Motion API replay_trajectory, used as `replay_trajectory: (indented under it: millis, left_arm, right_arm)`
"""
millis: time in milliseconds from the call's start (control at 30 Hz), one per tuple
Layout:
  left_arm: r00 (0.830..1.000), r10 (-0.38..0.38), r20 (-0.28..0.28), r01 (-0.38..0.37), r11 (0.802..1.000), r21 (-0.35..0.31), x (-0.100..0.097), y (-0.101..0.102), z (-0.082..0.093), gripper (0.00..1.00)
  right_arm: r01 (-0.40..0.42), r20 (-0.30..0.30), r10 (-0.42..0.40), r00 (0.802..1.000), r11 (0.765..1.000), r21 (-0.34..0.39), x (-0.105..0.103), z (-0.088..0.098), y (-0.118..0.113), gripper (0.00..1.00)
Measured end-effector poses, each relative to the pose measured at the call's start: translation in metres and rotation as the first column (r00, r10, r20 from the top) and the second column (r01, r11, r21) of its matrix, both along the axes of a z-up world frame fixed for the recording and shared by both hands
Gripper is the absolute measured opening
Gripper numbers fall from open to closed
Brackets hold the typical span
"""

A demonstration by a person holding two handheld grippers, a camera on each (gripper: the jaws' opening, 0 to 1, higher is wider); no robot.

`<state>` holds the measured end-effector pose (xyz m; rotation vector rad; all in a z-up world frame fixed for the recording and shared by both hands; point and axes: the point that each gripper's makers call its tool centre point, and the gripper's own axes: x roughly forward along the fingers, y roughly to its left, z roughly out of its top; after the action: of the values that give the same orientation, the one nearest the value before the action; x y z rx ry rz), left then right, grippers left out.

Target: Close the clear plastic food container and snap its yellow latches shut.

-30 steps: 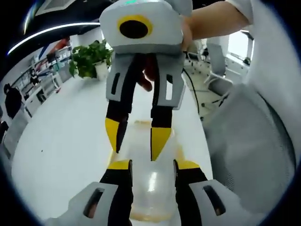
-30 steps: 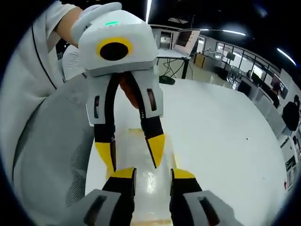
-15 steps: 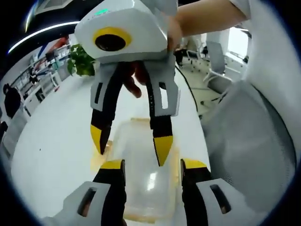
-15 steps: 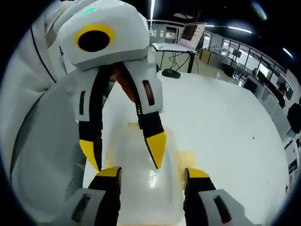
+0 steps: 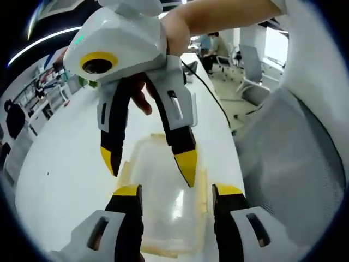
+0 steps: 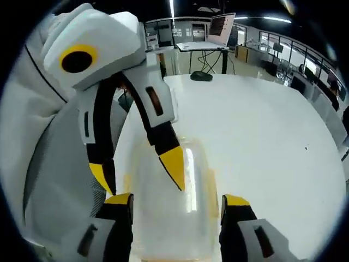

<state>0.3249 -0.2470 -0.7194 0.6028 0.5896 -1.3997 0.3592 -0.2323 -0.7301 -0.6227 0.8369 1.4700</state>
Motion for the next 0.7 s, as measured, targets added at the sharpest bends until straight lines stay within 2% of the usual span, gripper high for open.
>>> replay_trajectory:
  millis: [100, 200, 333, 367, 433, 533, 600, 633, 700]
  left_arm:
    - [1.0, 0.001, 0.019, -0.001, 1.0, 0.002, 0.001, -0.002, -0.001, 0.51]
    - [0.999, 0.0, 0.04, 0.0, 1.0, 0.003, 0.002, -0.003, -0.001, 0.52]
    - [0.997, -0.039, 0.071, 0.037, 0.999, 0.02, -0.002, -0.006, -0.004, 0.53]
    - [0.993, -0.067, 0.095, 0.064, 0.997, 0.035, -0.004, -0.006, -0.005, 0.53]
    - [0.993, -0.078, 0.09, 0.075, 0.996, 0.038, -0.006, -0.007, -0.007, 0.5]
    - [0.989, -0.097, 0.109, 0.094, 0.995, 0.038, -0.007, -0.008, -0.006, 0.41]
    - [0.991, -0.093, 0.101, 0.088, 0.995, 0.055, -0.006, -0.006, -0.01, 0.43]
    - [0.987, -0.101, 0.127, 0.093, 0.994, 0.064, -0.004, -0.005, -0.011, 0.42]
    - [0.987, -0.103, 0.122, 0.096, 0.993, 0.063, -0.005, -0.006, -0.01, 0.43]
  right_arm:
    - [-0.022, 0.017, 0.023, 1.0, 1.0, -0.021, 0.003, -0.002, 0.0, 0.65]
    - [-0.034, 0.005, 0.034, 0.999, 0.999, -0.035, 0.002, -0.003, -0.001, 0.65]
    - [-0.059, 0.012, 0.06, 0.998, 0.997, -0.058, 0.0, -0.006, -0.001, 0.65]
    - [-0.061, 0.013, 0.062, 0.998, 0.996, -0.062, -0.001, -0.007, 0.0, 0.65]
    - [-0.069, 0.019, 0.07, 0.997, 0.996, -0.059, -0.001, -0.005, 0.001, 0.64]
    - [-0.073, 0.046, 0.076, 0.996, 0.996, -0.06, 0.001, -0.004, 0.002, 0.6]
    - [-0.073, 0.051, 0.076, 0.996, 0.995, -0.066, 0.002, -0.003, 0.002, 0.6]
    - [-0.074, 0.062, 0.079, 0.995, 0.994, -0.079, 0.003, -0.004, 0.001, 0.6]
    - [-0.083, 0.076, 0.09, 0.993, 0.993, -0.081, 0.003, -0.002, 0.003, 0.59]
